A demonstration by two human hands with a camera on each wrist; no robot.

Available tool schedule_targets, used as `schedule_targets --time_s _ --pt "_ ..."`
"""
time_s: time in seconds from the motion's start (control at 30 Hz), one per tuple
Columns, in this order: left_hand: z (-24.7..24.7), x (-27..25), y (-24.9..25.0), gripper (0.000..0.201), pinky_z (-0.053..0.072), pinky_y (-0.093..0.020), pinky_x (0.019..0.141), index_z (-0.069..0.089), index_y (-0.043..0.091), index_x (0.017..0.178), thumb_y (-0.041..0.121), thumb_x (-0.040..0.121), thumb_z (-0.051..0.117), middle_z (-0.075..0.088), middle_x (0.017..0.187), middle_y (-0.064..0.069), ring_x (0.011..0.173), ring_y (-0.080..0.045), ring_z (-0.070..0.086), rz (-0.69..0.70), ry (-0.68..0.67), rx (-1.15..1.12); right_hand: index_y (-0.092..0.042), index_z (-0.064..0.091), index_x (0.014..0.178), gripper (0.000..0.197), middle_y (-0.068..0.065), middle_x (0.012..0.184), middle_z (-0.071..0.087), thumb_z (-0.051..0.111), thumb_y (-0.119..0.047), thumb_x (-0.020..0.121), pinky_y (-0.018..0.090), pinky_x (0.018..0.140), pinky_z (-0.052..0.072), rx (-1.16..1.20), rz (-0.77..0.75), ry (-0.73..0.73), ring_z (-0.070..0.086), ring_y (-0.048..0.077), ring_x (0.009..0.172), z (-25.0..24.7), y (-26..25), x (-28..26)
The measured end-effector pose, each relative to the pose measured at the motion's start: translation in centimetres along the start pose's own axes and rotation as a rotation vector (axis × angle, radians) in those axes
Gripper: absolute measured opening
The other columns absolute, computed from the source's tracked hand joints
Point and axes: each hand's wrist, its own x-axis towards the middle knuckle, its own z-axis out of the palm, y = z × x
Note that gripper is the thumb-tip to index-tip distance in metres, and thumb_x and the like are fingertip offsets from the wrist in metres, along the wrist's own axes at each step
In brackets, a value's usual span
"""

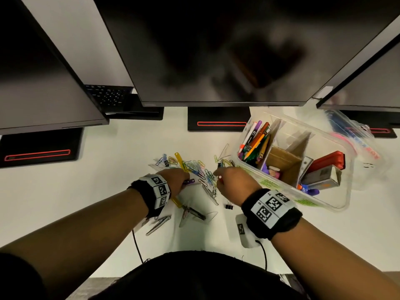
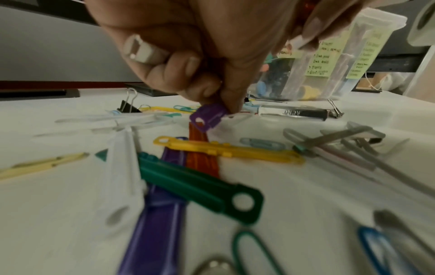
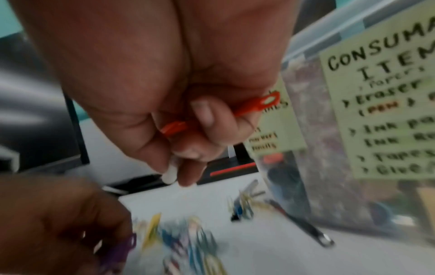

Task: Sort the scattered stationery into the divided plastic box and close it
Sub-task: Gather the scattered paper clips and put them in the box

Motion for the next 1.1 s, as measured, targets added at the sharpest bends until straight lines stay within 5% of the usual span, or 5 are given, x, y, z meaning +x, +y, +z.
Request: schedule_targets --time_s 0.23,0.47,0.73,0.9,1.1 --pt "-0.6 -0.5 -0.5 0.03 0.044 -0.032 0.086 0.056 0.005 0.115 0.019 0.096 0.037 0.063 0.114 -0.017 0.106 -0.033 0.058 0.014 0.166 -0.037 -0.015 0.059 0.108 0.021 0.008 0.085 0.065 0.052 -0.015 0.088 0.032 0.077 0.054 0.231 0.141 0.443 0.063 0.025 0.078 -7.0 0.5 -0.2" --pt "-0.5 -0.9 -0.3 0.021 0.038 -0.027 0.067 0.049 0.012 0.089 0.021 0.101 0.034 0.058 0.086 -0.013 0.08 -0.03 0.061 -0.142 0.115 -0.408 -0.015 0.053 0.122 0.036 0.011 0.126 0.051 0.056 -0.012 0.086 0.033 0.091 0.048 0.161 0.147 0.473 0.058 0.028 0.104 -5.6 0.6 -0.1" --pt "0.1 -1.3 0.3 0.024 0.047 -0.031 0.07 0.045 0.015 0.079 0.002 0.094 0.033 0.055 0.071 -0.003 0.066 -0.023 0.054 -0.296 0.025 -0.814 -0.009 0.054 0.113 0.025 0.012 0.116 0.06 0.042 -0.018 0.094 0.031 0.079 0.045 -0.093 0.007 -0.113 0.057 0.029 0.105 4.1 -1.1 2.0" --pt "0.2 -1.7 -0.1 0.035 0.036 -0.02 0.046 0.043 0.017 0.067 -0.009 0.088 0.033 0.046 0.064 -0.003 0.053 -0.015 0.045 -0.302 -0.038 -0.817 -0.006 0.053 0.115 0.026 0.015 0.118 0.059 0.041 -0.008 0.091 0.032 0.083 0.046 -0.082 0.025 -0.178 0.057 0.031 0.107 5.7 -0.2 2.2" --pt "0.1 -1.8 -0.7 0.038 0.028 -0.022 0.054 0.035 0.022 0.062 -0.006 0.087 0.038 0.039 0.064 0.004 0.073 -0.02 0.042 -0.29 -0.045 -0.636 -0.014 0.056 0.096 0.015 0.009 0.106 0.06 0.052 -0.022 0.085 0.026 0.075 0.039 0.029 -0.015 -0.143 0.056 0.028 0.1 4.9 -0.9 2.0"
